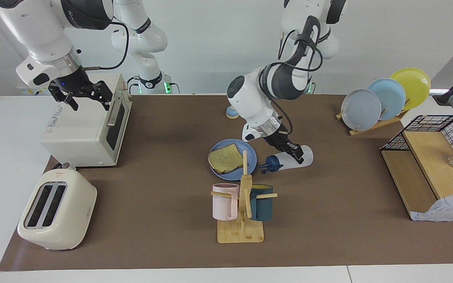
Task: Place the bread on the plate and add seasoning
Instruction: 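Carry the bottle back beside the mug rack with the left gripper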
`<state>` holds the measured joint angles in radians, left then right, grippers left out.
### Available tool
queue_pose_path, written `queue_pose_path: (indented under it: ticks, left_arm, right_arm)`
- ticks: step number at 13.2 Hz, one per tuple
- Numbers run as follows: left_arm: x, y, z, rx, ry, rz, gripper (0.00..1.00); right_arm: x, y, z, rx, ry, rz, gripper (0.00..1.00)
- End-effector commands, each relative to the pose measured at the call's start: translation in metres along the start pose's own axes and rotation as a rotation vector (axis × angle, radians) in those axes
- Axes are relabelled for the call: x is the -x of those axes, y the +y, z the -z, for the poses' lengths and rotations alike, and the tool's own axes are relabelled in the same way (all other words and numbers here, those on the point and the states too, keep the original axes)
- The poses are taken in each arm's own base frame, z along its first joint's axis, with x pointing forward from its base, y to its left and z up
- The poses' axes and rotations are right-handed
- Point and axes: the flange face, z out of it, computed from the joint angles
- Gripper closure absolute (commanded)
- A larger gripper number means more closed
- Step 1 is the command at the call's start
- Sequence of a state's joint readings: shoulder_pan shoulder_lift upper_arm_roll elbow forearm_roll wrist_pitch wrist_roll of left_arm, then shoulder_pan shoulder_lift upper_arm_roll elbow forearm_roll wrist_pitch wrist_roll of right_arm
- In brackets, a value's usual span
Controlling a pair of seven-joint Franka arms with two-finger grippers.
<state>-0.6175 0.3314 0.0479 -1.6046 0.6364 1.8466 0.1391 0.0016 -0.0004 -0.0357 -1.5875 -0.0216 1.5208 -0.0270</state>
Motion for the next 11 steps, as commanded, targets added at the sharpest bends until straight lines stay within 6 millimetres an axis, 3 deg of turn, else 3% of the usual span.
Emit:
queue_pose_path:
  ticks: [1, 5, 8, 10, 11]
  left_arm:
    - [0.029, -0.023, -0.013, 0.110, 0.142, 0.118, 1.00]
    - [0.039, -0.028, -0.059, 0.192, 0.413, 0.435, 1.00]
    - [0.052, -0.045, -0.083, 0.248, 0.596, 0.686, 1.00]
    - [0.061, -0.045, -0.097, 0.316, 0.697, 0.849, 1.00]
    - [0.056, -0.038, -0.107, 0.351, 0.725, 0.896, 1.00]
  right_arm:
    - [0.006, 0.003, 0.000, -0.007, 0.007, 0.008, 0.00]
    - [0.006, 0.003, 0.000, -0.007, 0.005, 0.006, 0.00]
    - [0.006, 0.003, 0.000, -0.007, 0.005, 0.008, 0.00]
    - [0.006, 0.003, 0.000, -0.007, 0.007, 0.006, 0.00]
    - [0.006, 0.003, 0.000, -0.007, 0.007, 0.008, 0.00]
